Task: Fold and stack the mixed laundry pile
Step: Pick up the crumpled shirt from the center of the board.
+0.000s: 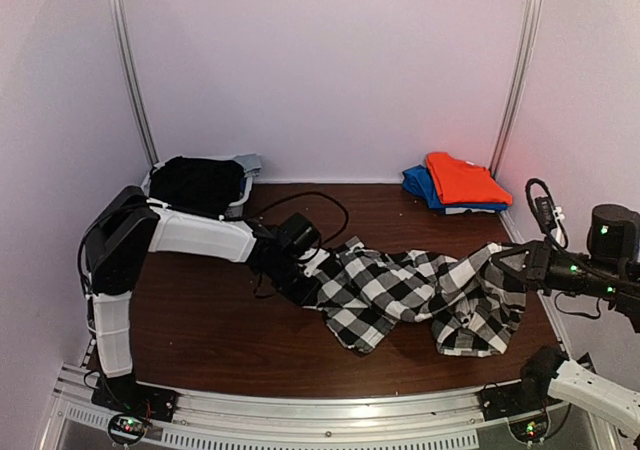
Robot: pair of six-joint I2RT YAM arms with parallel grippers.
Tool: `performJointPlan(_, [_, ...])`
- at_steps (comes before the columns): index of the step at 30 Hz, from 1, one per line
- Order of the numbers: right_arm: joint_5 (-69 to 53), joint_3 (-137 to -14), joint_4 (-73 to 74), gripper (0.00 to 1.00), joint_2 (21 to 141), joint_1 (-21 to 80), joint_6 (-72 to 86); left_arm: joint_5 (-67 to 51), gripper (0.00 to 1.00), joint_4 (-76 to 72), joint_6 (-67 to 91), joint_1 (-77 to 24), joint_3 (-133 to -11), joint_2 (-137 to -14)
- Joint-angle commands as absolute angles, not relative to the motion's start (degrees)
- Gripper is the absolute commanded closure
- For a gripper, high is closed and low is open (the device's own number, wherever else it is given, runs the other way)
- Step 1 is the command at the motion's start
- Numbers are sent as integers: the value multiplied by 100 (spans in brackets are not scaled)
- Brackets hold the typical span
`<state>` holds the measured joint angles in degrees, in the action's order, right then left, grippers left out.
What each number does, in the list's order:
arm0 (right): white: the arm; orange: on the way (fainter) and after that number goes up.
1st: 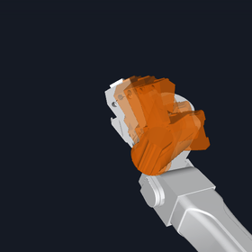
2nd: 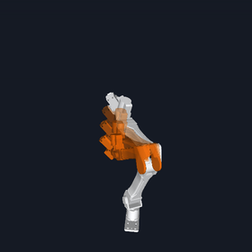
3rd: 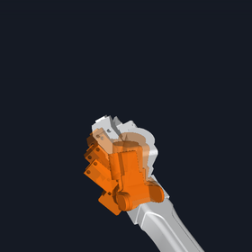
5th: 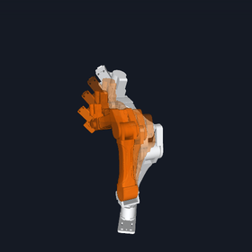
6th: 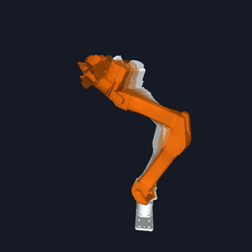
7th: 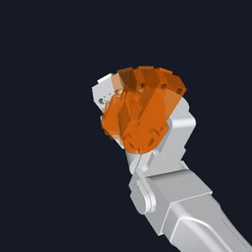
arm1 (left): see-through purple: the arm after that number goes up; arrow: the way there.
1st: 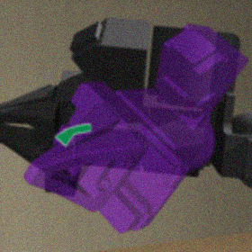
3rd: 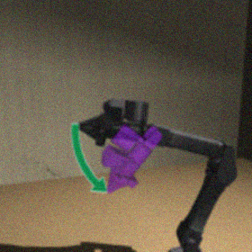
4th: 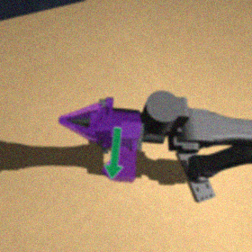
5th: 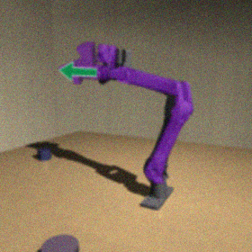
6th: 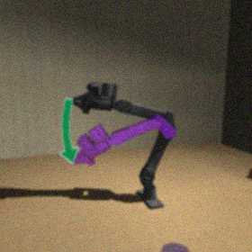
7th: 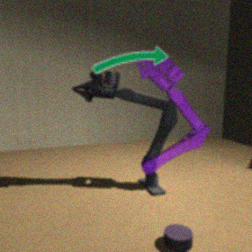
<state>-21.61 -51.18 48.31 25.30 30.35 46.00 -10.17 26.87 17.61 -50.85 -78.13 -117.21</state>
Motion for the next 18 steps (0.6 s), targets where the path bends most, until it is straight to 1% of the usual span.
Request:
performJointPlan(1, [-2065,-4542,4948,100,2496,3005,5097,-485,100,3337,2035,-4959,-6819,-11037])
performJointPlan(6, [-2222,-4125,4923,100,2720,3006,5019,349,100,3605,2645,-4626,-5302,-9533])
performJointPlan(9, [-2215,-3981,4942,100,2887,3002,4975,370,100,3724,2839,-4496,-4707,-8758])
performJointPlan(10, [-2176,-3964,4917,100,2922,2997,4968,241,87,3670,2826,-4499,-4584,-8369])
performJointPlan(12, [-2073,-3980,4907,100,2994,2997,4932,57,51,3458,2796,-4500,-4393,-7613])
performJointPlan(13, [-1950,-4012,4935,100,3042,2986,4916,65,41,3368,2805,-4493,-4349,-7200])
performJointPlan(14, [-1852,-4061,4949,100,3083,2988,4895,89,35,3313,2816,-4487,-4350,-6856])
performJointPlan(15, [-1738,-4131,4997,100,3128,2981,4876,113,32,3284,2821,-4474,-4403,-6592])
performJointPlan(18, [-1701,-4084,4966,100,3112,2971,4870,-72,29,3279,2852,-4465,-4642,-6198])
